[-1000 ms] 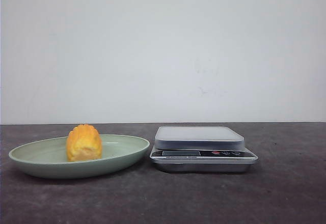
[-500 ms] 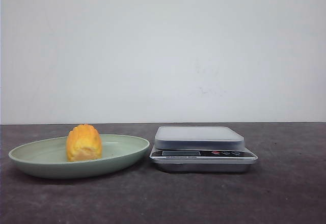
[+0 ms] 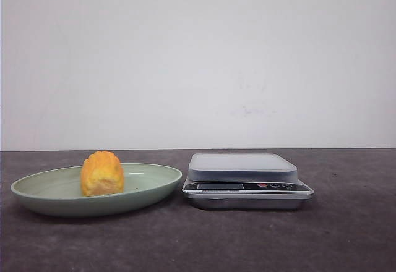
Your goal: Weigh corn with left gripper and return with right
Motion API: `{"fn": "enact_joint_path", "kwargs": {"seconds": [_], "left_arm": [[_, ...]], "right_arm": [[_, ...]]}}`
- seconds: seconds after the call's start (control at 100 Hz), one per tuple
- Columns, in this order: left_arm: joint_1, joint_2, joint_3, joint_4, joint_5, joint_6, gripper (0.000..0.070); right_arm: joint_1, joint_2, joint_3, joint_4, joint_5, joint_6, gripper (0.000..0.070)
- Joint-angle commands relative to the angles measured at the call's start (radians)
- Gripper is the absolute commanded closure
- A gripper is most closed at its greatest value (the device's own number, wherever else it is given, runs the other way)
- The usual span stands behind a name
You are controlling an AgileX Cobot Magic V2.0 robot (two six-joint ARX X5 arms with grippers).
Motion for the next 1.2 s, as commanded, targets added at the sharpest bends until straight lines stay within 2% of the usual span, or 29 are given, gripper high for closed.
{"fn": "enact_joint_path", "kwargs": {"seconds": [0.0, 0.12, 0.23, 0.35, 0.62, 0.78, 0.88, 1.19], "left_arm": [[-0.005, 0.011, 0.017, -0.025, -0.001, -0.003, 0.0689], [-0.005, 0.011, 0.017, -0.025, -0.001, -0.003, 0.0689], [-0.005, 0.011, 0.017, -0.025, -0.001, -0.003, 0.0689], [-0.005, 0.011, 0.017, -0.025, -0.001, -0.003, 0.0689], [-0.005, 0.011, 0.017, -0.025, -0.001, -0.003, 0.0689], [-0.005, 0.011, 0.017, -0.025, -0.001, -0.003, 0.0689], [-0.005, 0.011, 0.017, -0.025, -0.001, -0.003, 0.0689], [-0.005, 0.011, 0.017, -0.025, -0.001, -0.003, 0.0689]], "right_arm": [[-0.099, -0.043, -0.111, 0.128, -0.082, 0.016, 0.0689], [-0.289, -0.153, -0.336, 0.307, -0.271, 0.069, 0.0690], [-0.439, -0.251, -0.514, 0.398, -0.438, 0.138, 0.0690], [-0.560, -0.341, -0.660, 0.450, -0.548, 0.149, 0.0689], [-0.673, -0.471, -0.829, 0.484, -0.560, 0.055, 0.0690], [-0.701, -0.510, -0.916, 0.575, -0.507, 0.058, 0.0690], [-0.709, -0.509, -0.952, 0.625, -0.507, 0.069, 0.0690], [-0.710, -0.509, -0.956, 0.509, -0.508, 0.098, 0.0690]]}}
